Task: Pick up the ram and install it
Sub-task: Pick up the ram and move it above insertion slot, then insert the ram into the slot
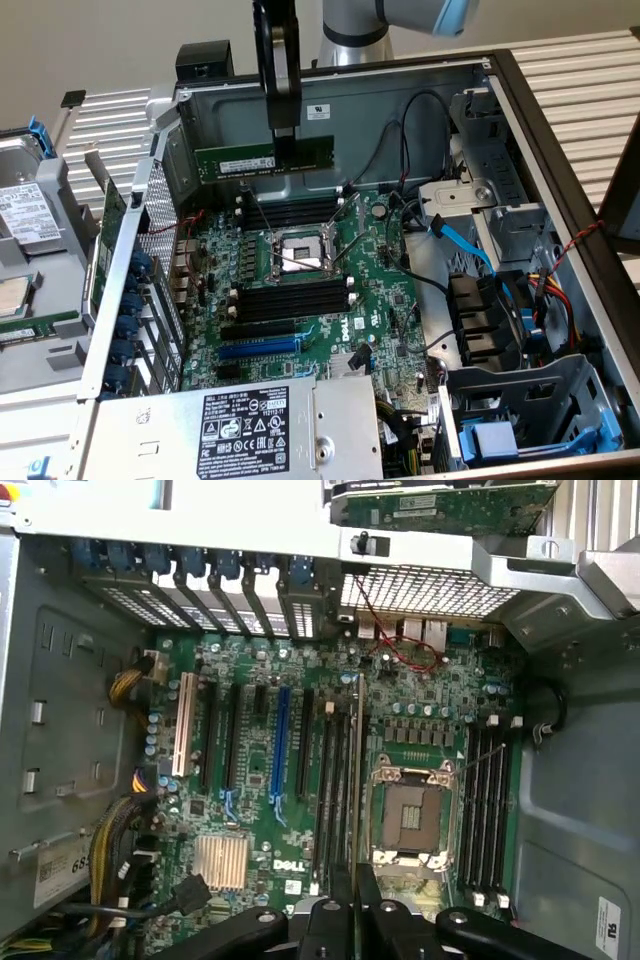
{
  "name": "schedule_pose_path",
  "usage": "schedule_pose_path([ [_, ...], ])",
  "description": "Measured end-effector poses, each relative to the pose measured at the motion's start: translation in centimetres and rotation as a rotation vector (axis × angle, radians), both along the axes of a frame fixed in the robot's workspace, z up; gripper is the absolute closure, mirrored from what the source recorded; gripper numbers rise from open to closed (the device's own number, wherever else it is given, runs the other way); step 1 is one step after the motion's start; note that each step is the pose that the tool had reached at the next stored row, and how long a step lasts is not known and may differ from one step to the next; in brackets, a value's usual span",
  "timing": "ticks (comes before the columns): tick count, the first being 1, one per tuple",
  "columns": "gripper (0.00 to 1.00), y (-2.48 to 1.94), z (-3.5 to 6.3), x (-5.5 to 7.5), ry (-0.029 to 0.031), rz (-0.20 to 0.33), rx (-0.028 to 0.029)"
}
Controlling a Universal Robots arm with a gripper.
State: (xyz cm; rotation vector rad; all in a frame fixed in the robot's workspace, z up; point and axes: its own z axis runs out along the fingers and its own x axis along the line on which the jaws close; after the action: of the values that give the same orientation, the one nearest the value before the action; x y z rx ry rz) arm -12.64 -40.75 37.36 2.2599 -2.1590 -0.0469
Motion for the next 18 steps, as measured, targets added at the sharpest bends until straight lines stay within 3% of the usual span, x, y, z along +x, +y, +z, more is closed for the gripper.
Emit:
schedule_pose_path([
  [11, 0.87, 2.28, -0.89, 0.1, 0.0031, -0.002, 0.0001],
  [15, 0.87, 2.36, -1.53, 0.2, 0.0085, -0.005, -0.0001],
  [18, 0.87, 2.10, -1.97, 0.2, 0.0097, -0.009, 0.0000],
])
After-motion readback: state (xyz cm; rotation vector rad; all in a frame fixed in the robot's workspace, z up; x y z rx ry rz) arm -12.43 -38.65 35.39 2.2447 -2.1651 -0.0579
